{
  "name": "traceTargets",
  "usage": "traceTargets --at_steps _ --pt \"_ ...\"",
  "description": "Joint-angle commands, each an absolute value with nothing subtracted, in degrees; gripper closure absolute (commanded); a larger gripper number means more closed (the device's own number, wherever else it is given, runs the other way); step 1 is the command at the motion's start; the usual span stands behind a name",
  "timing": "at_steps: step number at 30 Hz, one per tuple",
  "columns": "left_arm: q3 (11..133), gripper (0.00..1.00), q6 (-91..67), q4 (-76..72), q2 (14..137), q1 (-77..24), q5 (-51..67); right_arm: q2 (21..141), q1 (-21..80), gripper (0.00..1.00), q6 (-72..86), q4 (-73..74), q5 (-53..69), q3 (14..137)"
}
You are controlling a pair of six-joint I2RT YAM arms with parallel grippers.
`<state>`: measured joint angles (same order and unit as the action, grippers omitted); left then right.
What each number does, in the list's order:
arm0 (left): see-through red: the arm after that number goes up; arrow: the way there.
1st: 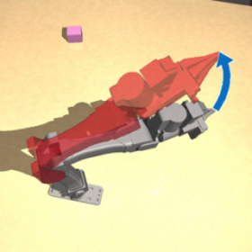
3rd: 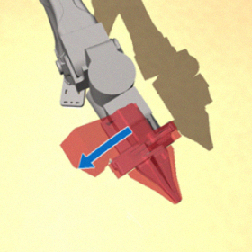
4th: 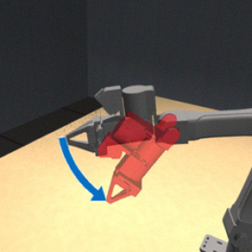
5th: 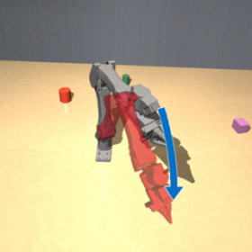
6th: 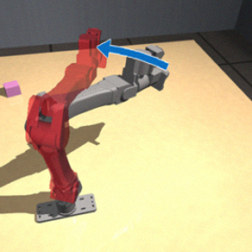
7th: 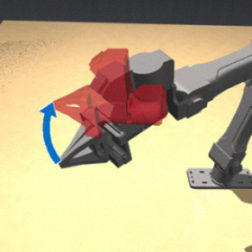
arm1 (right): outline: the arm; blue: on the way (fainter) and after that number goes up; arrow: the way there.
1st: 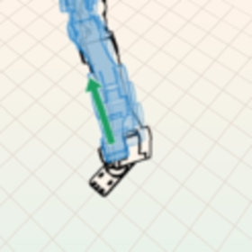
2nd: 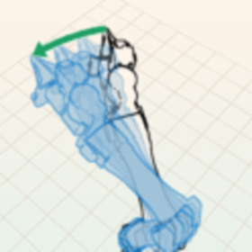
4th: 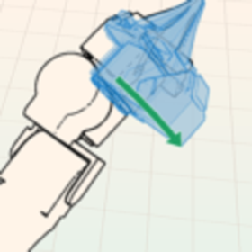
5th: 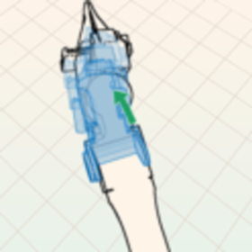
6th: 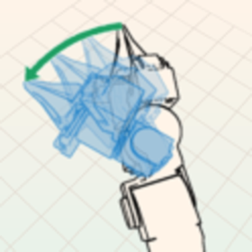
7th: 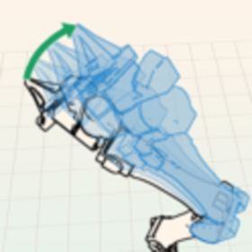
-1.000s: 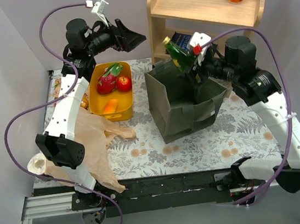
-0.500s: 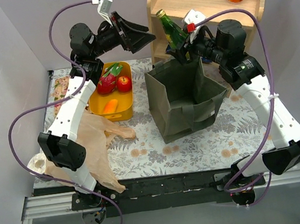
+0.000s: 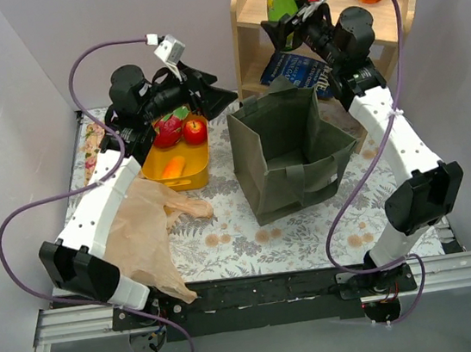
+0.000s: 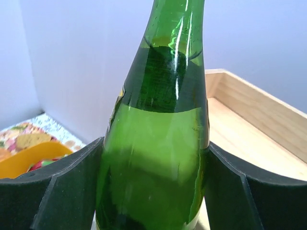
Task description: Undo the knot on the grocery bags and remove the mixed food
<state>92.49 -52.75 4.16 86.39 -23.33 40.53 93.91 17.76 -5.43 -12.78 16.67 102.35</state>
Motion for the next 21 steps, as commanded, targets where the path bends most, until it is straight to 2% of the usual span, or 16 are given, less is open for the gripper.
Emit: traceTargets --at_steps 1,9,13,21 --pt "90.53 0.04 -46.85 8.25 81.74 -23.29 37.97 93.69 16.0 0.99 -0.44 -35.58 13.1 110.12" --pt "89.21 0.04 -44.56 12.39 80.68 -23.2 36.65 103.08 14.24 0.99 1.14 -38.23 10.99 119.7" --pt "87.63 0.05 -38.27 14.58 80.59 -23.2 35.77 107.48 13.01 0.99 0.18 -40.25 8.01 122.25" --pt "85.96 0.05 -35.33 15.38 82.0 -23.2 30.23 117.77 11.07 0.99 -1.93 -40.17 7.12 134.28"
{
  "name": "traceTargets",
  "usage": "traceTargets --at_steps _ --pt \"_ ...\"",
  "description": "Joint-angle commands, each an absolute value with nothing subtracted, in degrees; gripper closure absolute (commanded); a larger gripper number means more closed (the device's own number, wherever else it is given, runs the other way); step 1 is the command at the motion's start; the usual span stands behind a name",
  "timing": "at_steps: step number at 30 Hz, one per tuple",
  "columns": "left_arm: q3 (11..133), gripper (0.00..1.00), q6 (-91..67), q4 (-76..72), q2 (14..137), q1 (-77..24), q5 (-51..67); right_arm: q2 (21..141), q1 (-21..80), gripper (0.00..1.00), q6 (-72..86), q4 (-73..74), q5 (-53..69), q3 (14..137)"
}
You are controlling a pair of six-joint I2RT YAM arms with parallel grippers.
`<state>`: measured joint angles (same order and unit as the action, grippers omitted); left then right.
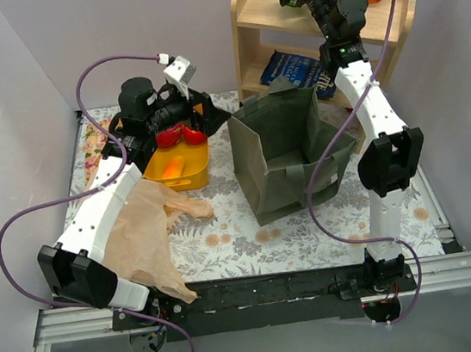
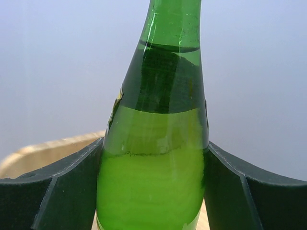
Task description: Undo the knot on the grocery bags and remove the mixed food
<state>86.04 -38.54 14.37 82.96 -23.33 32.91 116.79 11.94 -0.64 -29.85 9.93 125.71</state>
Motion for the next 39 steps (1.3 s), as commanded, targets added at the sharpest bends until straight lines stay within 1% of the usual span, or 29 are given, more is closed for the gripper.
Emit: traceTargets --at_steps 1,13,14,15,16,18,19,21,22,23,26,33,39 --pt "85.78 0.05 -35.16 15.82 82.09 -23.2 30.15 118.3 10.99 0.99 -2.11 -40.43 6.95 134.73" --pt "85.51 0.05 -37.79 15.29 85.34 -23.2 32.25 123.31 10.55 0.99 -4.3 -40.87 3.25 134.47" --pt "85.6 0.05 -37.88 15.29 85.52 -23.12 32.43 123.66 10.55 0.95 -4.48 -40.78 3.25 134.21" --pt "85.61 0.05 -38.05 15.21 85.6 -23.2 32.52 123.66 10.46 0.84 -4.48 -40.61 2.9 133.77" --pt "85.52 0.05 -38.23 14.94 85.69 -23.2 32.52 123.49 10.46 0.64 -4.31 -40.69 2.81 133.25" --pt "85.08 0.05 -38.49 14.5 85.69 -23.2 32.52 122.7 10.46 0.52 -4.31 -40.61 3.25 131.75" --pt "84.82 0.05 -38.67 14.15 85.69 -23.12 32.69 122.35 10.55 0.37 -4.22 -40.69 3.08 131.31" --pt "84.38 0.05 -39.29 13.71 85.61 -23.2 33.13 121.29 10.55 0.24 -4.13 -40.43 2.64 129.91" --pt "84.38 0.05 -39.64 13.28 85.61 -23.12 33.31 120.94 10.63 0.08 -4.13 -40.43 2.38 129.55" --pt "84.38 0.05 -40.07 13.01 85.61 -23.2 33.75 120.24 10.63 0.04 -4.13 -40.26 2.2 129.12" --pt "84.03 0.05 -40.52 11.87 85.69 -23.2 34.28 119.27 10.63 0.02 -4.48 -39.99 2.02 127.36" --pt "83.94 0.05 -41.31 10.72 85.34 -23.2 35.25 116.37 11.07 0.02 -7.55 -39.99 3.34 123.67" --pt "83.23 0.05 -40.52 10.2 83.76 -23.2 35.51 108.29 11.87 0.02 -11.34 -39.47 0.26 115.94"
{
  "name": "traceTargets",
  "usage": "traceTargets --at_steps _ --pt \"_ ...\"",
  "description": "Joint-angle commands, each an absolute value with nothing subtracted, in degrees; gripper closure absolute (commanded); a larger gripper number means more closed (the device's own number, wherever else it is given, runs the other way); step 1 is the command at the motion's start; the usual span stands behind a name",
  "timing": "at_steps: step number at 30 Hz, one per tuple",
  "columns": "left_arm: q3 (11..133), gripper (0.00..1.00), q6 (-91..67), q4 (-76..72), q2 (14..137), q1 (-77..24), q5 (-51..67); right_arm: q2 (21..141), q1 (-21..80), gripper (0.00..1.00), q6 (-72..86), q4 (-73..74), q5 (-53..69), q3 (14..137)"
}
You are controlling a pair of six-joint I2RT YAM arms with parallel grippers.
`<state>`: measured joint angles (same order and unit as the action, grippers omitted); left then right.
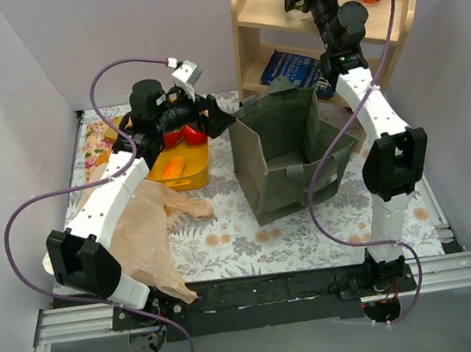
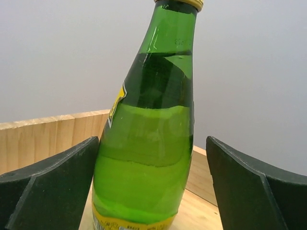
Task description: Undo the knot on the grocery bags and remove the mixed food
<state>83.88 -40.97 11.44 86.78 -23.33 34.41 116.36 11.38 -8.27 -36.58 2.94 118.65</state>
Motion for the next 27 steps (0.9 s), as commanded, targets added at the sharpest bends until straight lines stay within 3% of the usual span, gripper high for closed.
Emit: traceTargets --at_steps 1,12,16,17,21,27 --pt "83.06 0.05 -40.26 10.2 83.32 -23.2 35.51 107.06 11.95 0.02 -11.69 -39.03 0.26 114.62" --pt "84.54 0.02 -39.29 8.88 81.74 -23.2 34.28 73.77 14.94 0.02 -12.56 -33.42 18.69 73.88" --pt "84.99 0.02 -38.85 8.88 81.91 -23.2 33.4 63.13 17.56 0.02 -20.01 -11.13 28.11 68.82" --pt "85.08 0.02 -38.59 9.05 81.83 -23.12 33.14 62.32 18.36 0.02 -22.65 1.11 28.91 68.91" --pt "85.25 0.02 -37.44 10.71 81.65 -23.12 30.51 62.66 26.17 0.02 -37.69 29.31 19.39 72.49" --pt "83.68 0.02 -26.83 19.67 77.62 -22.94 15.76 61.53 28.21 0.02 -23.82 39.26 -2.69 76.29"
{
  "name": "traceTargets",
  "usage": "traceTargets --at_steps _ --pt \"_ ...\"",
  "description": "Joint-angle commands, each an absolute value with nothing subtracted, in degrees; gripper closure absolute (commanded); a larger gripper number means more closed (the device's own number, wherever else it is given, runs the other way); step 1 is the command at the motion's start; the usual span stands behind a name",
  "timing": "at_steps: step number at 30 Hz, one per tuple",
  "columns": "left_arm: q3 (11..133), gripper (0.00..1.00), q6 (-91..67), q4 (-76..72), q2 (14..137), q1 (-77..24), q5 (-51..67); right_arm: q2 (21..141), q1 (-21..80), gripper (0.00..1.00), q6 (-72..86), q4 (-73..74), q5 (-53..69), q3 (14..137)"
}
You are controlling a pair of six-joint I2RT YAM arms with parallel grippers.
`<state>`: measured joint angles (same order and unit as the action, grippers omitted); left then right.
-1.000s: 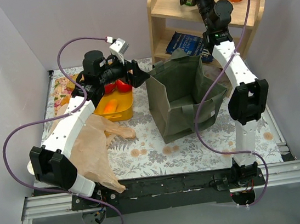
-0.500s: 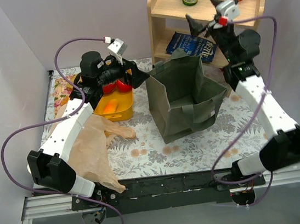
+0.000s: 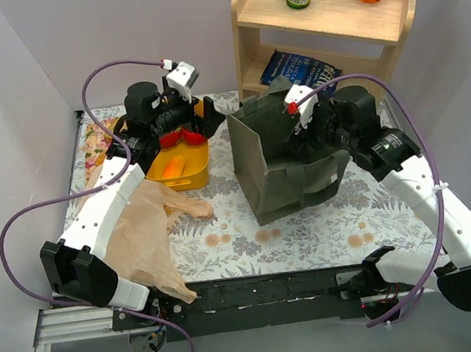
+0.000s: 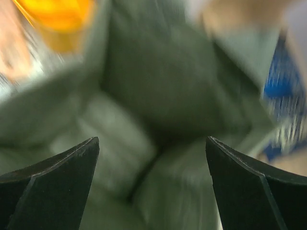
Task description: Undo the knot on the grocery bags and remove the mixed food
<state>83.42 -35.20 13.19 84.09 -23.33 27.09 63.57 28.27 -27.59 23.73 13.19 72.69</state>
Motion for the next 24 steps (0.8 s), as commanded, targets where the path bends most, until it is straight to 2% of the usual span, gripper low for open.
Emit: traceTargets --at_steps 1,5,9,24 --pt "82.71 0.02 -25.15 20.47 76.65 -22.77 13.99 59.87 28.47 0.02 -23.91 39.72 -4.2 75.94" --pt "79.89 0.02 -22.5 23.72 74.09 -21.27 8.88 58.0 29.18 0.02 -27.15 48.22 -8.95 74.62" --pt "79.99 0.02 -23.55 27.69 74.27 -20.92 8.7 60.55 29.36 0.02 -30.14 57.21 -13.88 79.61" --pt "79.72 0.02 -27.6 23.82 76.64 -21.0 10.81 68.91 29.36 0.02 -21.89 51.96 -7.22 87.18"
